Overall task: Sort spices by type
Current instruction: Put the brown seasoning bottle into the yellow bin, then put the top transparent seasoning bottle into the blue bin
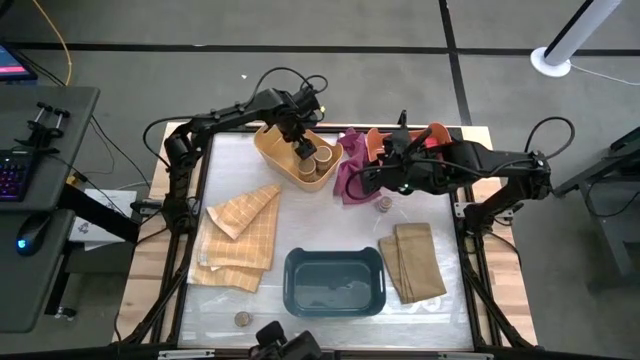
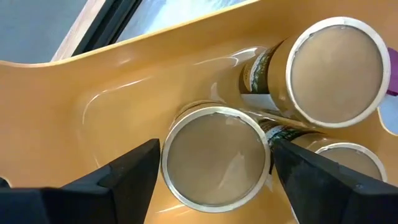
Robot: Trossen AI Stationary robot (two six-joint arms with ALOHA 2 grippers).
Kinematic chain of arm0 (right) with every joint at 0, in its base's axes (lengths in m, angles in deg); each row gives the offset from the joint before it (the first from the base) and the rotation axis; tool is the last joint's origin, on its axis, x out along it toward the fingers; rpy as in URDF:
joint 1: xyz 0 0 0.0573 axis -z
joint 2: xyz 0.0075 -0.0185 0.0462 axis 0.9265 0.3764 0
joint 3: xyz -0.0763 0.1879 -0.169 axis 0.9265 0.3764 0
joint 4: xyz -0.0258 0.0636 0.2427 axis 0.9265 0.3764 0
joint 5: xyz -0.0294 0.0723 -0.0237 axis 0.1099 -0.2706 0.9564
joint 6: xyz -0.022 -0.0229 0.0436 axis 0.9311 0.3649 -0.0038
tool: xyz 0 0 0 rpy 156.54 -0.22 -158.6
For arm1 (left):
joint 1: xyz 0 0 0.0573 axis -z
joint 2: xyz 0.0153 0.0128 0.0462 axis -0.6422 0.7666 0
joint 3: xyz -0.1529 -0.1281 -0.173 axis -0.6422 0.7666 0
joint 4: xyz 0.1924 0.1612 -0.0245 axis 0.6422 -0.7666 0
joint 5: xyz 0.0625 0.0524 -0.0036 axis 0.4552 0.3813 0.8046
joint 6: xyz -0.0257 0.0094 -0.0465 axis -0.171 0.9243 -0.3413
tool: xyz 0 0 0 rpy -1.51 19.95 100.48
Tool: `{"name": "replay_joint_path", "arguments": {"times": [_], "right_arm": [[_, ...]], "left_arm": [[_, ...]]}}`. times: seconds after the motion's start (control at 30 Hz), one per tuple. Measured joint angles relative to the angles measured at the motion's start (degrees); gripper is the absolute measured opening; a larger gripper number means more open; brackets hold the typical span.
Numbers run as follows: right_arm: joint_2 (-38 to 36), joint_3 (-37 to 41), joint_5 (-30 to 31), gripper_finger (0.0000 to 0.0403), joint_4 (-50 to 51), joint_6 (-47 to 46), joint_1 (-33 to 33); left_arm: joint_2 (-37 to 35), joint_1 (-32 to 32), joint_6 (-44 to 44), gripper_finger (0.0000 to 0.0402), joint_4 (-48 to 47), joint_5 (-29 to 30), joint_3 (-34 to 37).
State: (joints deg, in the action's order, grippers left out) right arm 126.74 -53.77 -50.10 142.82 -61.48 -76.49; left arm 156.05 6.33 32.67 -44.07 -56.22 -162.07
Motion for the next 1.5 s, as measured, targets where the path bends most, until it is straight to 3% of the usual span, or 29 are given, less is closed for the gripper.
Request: {"name": "replay_joint_path", "arguments": {"times": [0.23,0.4,0.63,0.8,0.97,1.17,1.33,1.5], "right_arm": [[0.0,0.0,0.04,0.0201,0.32,0.2,0.0],[0.0,0.0,0.1,0.0201,1.66,-0.28,0.18],[0.02,0.0,0.27,0.0201,5.84,-1.6,1.72],[0.02,0.0,-3.16,0.0201,11.05,-2.06,3.01],[0.57,0.29,-4.6,0.0201,18.48,-6.51,3.13],[-1.9,16.62,-13.8,0.0201,14.68,-12.5,4.14],[-4.98,36.03,-23.99,0.0201,-0.85,-19.24,4.45],[-5.53,44.55,-26.61,0.0201,-12.09,-22.55,6.52]], "left_arm": [[-0.44,-0.62,0.13,0.0299,-3.6,-0.72,-5.67],[-4.87,-1.27,0.18,0.0299,-2.76,-1.65,-8.64],[-14.72,-0.46,1.58,0.0299,3.35,-12.21,-6.8],[-26.7,2.0,-1.2,0.0299,17.38,-20.28,8.08],[-41.66,6.02,-10.15,0.03,35.24,-20.73,31.5],[-56.25,10.89,-26.58,0.03,55.36,-20.6,55.05],[-63.17,11.99,-35.69,0.03,69.82,-20.0,64.41],[-65.09,11.45,-35.84,0.03,73.73,-19.8,65.32]]}}
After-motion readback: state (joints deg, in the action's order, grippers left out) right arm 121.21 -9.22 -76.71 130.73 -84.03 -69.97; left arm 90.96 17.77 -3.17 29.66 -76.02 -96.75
